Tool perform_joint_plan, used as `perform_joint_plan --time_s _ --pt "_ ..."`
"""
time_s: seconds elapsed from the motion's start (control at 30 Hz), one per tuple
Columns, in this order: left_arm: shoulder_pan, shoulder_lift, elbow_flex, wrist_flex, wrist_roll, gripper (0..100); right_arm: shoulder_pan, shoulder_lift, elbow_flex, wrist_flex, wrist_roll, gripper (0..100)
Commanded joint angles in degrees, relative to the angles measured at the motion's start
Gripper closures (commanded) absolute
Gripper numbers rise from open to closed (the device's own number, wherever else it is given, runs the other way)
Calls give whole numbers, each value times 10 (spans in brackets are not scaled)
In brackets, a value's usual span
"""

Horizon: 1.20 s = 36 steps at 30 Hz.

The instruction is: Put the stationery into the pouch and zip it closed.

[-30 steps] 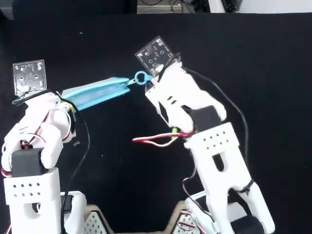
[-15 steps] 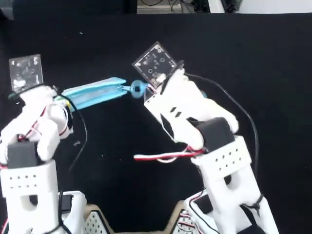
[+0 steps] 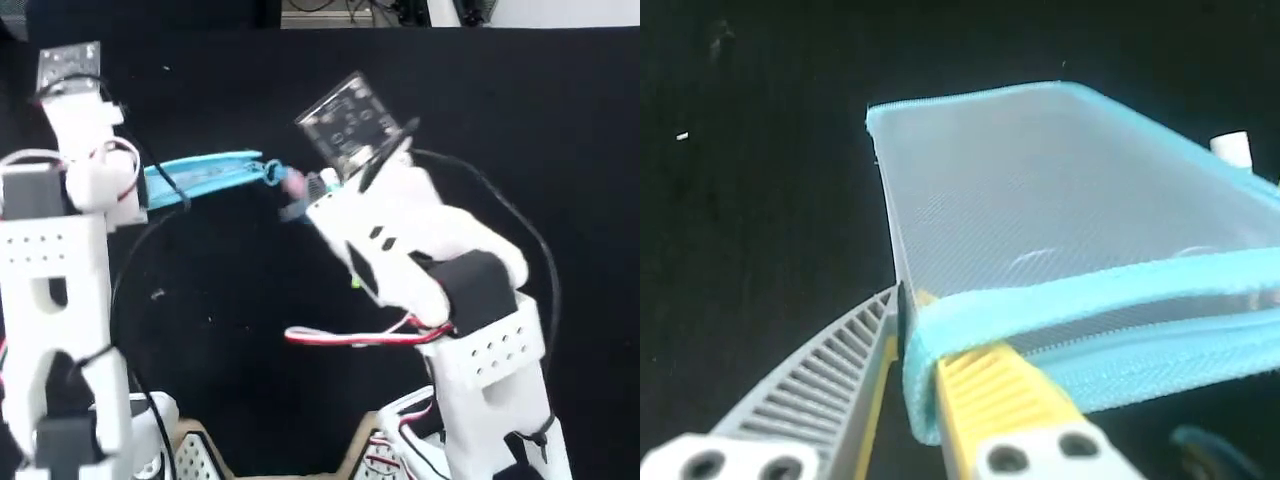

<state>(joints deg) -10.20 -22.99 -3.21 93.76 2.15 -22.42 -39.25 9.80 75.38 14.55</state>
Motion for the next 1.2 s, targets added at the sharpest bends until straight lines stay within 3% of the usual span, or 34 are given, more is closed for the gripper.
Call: perform_joint_plan --time_s 0.0,0.23,0.37,0.57,0.67,0.77,0.97,1.17 --pt "7 69 -127 65 3 970 59 23 12 0 -6 814" --pt "5 137 -146 69 6 887 144 58 77 -23 -6 812" --pt "5 132 -163 66 7 977 156 59 129 -51 -6 812" --pt "7 98 -163 69 32 969 164 59 206 -104 -7 815" --pt "10 56 -154 69 44 969 201 59 231 -135 -63 815" --pt "17 3 -105 64 39 969 223 64 246 -153 -88 815" --pt "21 -76 95 -56 38 969 211 65 255 -153 -78 816" --pt "6 -111 194 -122 38 969 145 78 253 -189 -83 853"
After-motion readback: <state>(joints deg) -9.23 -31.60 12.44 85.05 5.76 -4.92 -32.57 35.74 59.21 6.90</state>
